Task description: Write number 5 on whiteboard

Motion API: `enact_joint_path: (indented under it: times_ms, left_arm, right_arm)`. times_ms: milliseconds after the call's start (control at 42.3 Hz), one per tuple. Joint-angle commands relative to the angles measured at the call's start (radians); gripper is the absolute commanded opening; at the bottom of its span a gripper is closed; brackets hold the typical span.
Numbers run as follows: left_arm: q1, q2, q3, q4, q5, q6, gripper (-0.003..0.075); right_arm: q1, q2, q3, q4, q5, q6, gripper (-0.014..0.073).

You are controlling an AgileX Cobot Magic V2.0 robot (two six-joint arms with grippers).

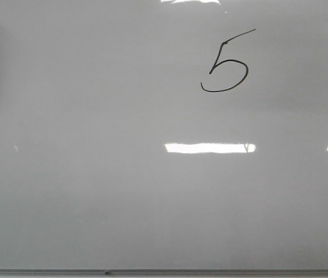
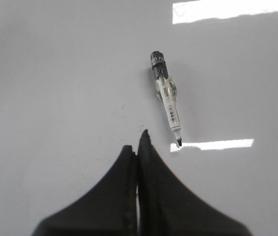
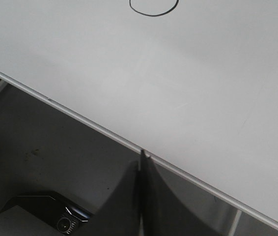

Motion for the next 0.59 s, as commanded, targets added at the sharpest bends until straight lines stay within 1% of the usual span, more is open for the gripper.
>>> enact_joint_path:
  times_ms: [0, 283, 567]
  left_arm:
    - [-0.004, -0.016, 0.005, -0.024, -0.085, -0.010, -0.0020]
    - [-0.004, -0.016, 0.005, -0.024, -0.039, -0.010, -0.0020]
    - [-0.016, -0.016, 0.005, -0.024, -0.043, -0.010, -0.0020]
  right_arm:
    - [-0.007, -0.004, -0.029, 0.002, -0.054, 0.000, -0.0052]
    - [-0.007, -0.004, -0.029, 0.002, -0.054, 0.000, -0.0052]
    - [-0.007, -0.004, -0.029, 0.002, -0.054, 0.000, -0.0052]
